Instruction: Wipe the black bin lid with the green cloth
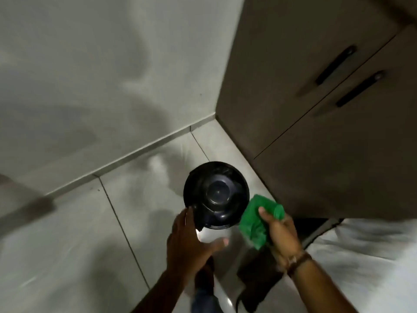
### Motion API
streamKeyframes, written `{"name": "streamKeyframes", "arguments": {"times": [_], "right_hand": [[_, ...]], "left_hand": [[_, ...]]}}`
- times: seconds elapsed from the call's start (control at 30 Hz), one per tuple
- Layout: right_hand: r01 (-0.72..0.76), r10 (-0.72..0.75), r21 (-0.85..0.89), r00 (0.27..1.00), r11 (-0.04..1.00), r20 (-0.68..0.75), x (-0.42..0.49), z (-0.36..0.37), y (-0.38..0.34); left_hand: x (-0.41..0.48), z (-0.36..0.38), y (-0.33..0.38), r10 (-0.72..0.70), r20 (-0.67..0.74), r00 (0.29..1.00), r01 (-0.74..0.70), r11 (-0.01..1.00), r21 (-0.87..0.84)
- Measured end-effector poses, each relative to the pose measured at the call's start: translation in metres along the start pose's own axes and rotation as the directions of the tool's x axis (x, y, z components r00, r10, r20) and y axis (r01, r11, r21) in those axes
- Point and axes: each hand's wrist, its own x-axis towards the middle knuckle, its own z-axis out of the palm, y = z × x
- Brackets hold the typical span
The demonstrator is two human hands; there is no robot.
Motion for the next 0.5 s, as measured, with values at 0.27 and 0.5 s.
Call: {"name": "streamKeyframes", "arguments": {"times": [0.27, 0.5], "right_hand": [[0.35, -0.611, -0.84, 0.791, 0.415, 0.028, 0.2, 0.075, 0.046], [0.323, -0.692, -0.927, 0.714, 0.192, 0.106, 0.25, 0.101, 0.115]], "left_hand": [[0.156, 0.115, -0.087, 0.077, -0.102, 0.992, -0.066, 0.992, 0.105], [0.189, 0.153, -0.119, 0.14, -0.155, 0.978, -0.139, 0.99, 0.015]]}}
